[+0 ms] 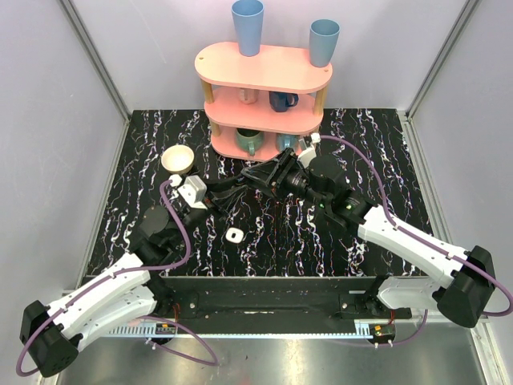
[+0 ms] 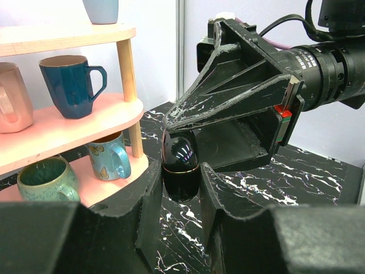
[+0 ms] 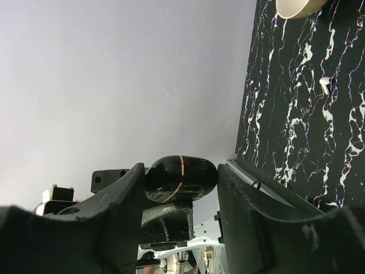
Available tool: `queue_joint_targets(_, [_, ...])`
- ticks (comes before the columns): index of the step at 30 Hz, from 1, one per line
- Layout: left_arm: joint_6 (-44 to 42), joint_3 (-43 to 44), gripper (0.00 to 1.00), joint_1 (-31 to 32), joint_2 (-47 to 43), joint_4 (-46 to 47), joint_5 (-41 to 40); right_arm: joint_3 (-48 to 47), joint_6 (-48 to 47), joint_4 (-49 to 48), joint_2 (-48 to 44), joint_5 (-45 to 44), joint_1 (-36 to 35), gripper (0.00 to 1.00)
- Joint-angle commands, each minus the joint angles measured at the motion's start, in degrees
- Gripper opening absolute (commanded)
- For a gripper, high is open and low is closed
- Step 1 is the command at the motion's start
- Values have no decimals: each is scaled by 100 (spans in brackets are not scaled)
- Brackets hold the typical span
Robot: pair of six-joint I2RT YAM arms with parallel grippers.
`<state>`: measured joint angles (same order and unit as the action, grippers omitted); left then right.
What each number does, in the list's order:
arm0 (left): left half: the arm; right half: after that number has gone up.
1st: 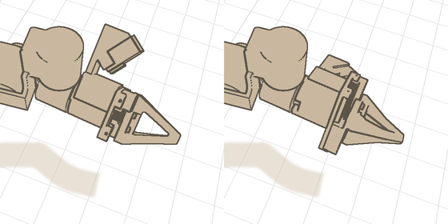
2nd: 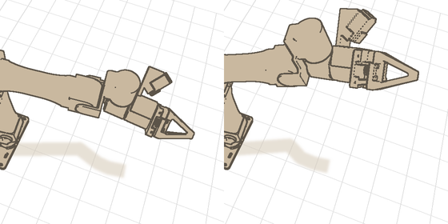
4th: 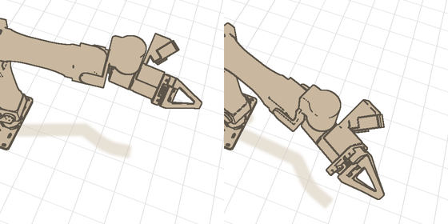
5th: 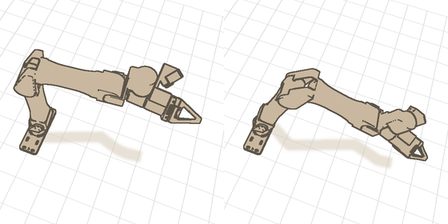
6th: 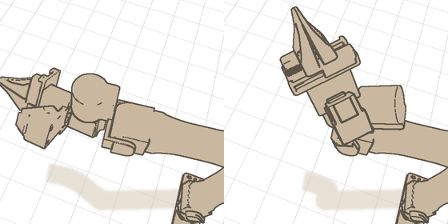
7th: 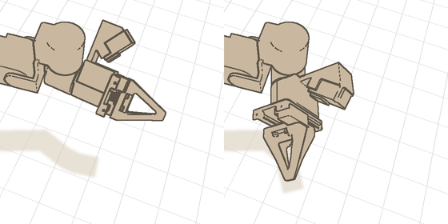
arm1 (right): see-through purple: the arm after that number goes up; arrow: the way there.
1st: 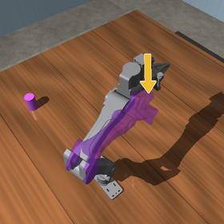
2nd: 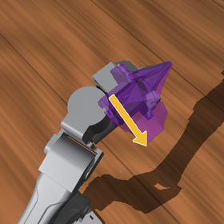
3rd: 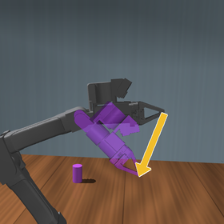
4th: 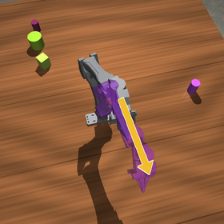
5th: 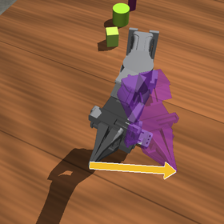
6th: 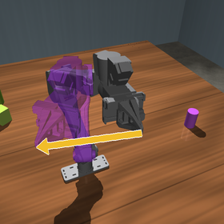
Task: Insert the wireless bluetooth earbuds into the charging case
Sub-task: Open the charging case.
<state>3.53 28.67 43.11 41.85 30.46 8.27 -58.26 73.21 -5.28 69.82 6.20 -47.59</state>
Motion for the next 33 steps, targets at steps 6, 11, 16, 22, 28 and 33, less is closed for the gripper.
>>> queue_joint_targets(6, [183,280,12,39,131,83,-10,-150,-298,-474,-4,294,22,39])
queue_joint_targets(11, [192,333,11,39,192,-22,8,-177,-334,-465,14,295,22,38])
queue_joint_targets(16, [192,368,11,39,254,-66,60,-89,-220,-606,-12,286,22,37])
queue_joint_targets(22, [148,368,0,39,114,-119,-89,-89,-421,-624,-126,286,22,61])
queue_joint_targets(28, [51,245,0,39,-114,-49,-72,-264,-1439,-177,-539,-258,22,80])
queue_joint_targets(33, [43,-71,0,39,-370,241,183,-563,-3105,88,-838,-41,22,82])
